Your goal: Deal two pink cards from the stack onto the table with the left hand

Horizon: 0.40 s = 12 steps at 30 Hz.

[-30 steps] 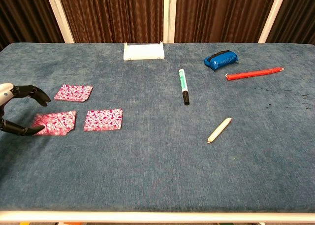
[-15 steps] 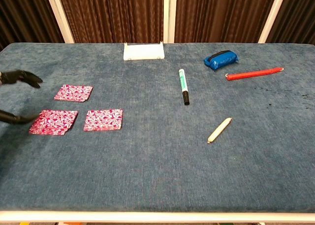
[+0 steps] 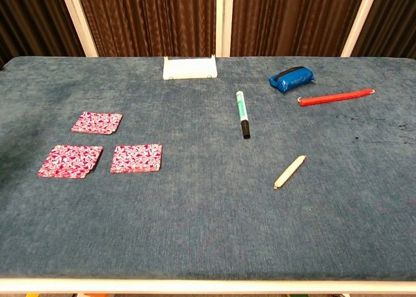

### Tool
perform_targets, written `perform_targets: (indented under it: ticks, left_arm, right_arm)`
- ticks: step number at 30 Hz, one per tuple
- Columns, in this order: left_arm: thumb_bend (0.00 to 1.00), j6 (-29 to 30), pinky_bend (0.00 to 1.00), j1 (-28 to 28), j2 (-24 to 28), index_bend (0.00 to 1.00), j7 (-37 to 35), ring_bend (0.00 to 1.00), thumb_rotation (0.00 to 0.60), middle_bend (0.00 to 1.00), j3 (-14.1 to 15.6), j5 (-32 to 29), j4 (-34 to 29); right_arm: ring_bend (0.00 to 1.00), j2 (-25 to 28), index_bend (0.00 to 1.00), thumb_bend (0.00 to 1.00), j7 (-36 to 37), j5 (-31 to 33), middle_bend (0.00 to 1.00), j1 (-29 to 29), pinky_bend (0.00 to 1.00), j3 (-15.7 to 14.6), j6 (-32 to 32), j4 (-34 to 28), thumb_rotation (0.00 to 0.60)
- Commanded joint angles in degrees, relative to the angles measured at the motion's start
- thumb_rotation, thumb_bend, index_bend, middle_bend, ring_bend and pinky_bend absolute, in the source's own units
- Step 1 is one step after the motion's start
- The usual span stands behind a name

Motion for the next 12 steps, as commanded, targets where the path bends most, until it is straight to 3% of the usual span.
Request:
perform_targets:
  ticks: [1, 12]
  left_arm:
    - [0.18, 4.4, 0.11, 3.6, 4.2, 0.23, 4.4, 0.03, 0.6, 0.18, 1.5, 0.7, -0.4]
    - [0.16, 7.4, 0.09, 8.8, 9.0, 0.22, 3.5, 0.03, 0.6, 0.18, 3.5, 0.2, -4.5]
  right_arm:
    - [0.0, -0.2, 0.0, 0.28, 0.2, -0.9, 0.0, 0.2, 0.0, -0.4, -0.1, 0.7, 0.6]
    - [0.0, -0.3, 0.0, 0.24, -1.1, -2.9, 0.0, 0.0, 0.0, -1.6, 0.1, 0.9, 0.6]
